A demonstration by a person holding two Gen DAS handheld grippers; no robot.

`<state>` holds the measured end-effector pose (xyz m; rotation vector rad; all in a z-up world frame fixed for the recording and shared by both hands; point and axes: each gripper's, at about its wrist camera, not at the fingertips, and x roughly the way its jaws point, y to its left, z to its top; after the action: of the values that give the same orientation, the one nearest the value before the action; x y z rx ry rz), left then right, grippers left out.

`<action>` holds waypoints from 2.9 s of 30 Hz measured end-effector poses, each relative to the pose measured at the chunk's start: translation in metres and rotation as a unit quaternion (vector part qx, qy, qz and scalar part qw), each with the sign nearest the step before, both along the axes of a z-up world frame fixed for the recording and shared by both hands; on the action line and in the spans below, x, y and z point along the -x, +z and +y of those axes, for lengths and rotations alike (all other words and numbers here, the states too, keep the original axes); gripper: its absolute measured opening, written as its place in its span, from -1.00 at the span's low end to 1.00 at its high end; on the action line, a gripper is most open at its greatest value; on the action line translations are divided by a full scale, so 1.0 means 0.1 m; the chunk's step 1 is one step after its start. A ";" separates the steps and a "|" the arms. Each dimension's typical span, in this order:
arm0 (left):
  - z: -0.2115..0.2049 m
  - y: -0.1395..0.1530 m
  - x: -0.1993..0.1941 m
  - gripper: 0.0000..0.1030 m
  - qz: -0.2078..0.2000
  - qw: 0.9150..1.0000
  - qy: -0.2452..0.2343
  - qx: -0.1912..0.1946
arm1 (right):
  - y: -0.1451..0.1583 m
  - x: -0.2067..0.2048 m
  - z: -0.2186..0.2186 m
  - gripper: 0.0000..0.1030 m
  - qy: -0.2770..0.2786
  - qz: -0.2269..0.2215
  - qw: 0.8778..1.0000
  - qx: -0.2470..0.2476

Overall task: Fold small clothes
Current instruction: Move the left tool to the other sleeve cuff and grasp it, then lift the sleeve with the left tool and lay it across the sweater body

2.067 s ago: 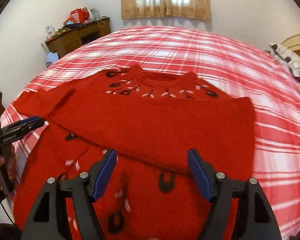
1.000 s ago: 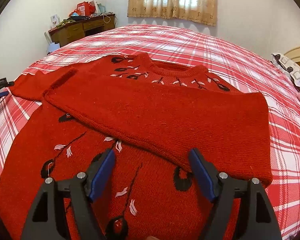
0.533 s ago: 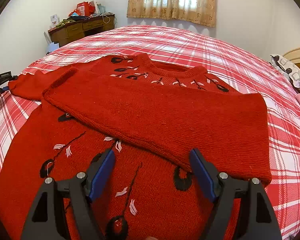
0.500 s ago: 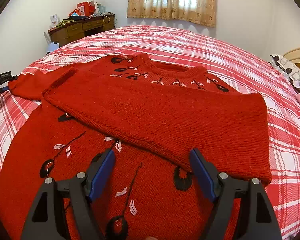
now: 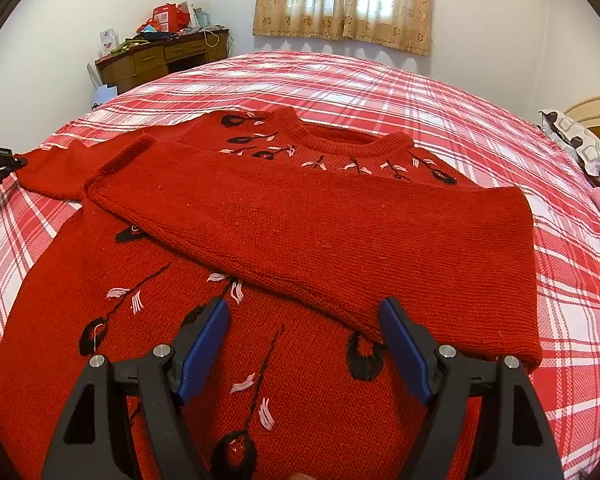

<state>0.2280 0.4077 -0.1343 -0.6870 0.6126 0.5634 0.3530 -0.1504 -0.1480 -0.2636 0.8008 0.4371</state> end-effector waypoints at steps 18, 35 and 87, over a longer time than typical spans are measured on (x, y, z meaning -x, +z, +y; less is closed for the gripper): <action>-0.58 0.91 -0.04 -0.88 -0.094 0.992 -0.076 -0.017 | 0.53 0.27 -0.27 0.52 -0.008 -0.025 0.999 -0.026; -1.38 1.55 -0.32 -0.88 -0.159 0.971 -0.176 -0.004 | 0.55 0.78 -0.73 0.52 -0.017 -0.029 0.999 -0.037; -5.10 0.95 -1.34 -0.78 -0.056 0.881 -0.435 -0.179 | 0.13 1.08 -0.94 0.52 -0.006 0.012 0.999 -0.039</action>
<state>0.3619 -0.1019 -0.0393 -0.0471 0.6175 -0.2098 0.2449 -0.2443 -0.1354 -0.1805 0.8059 0.4604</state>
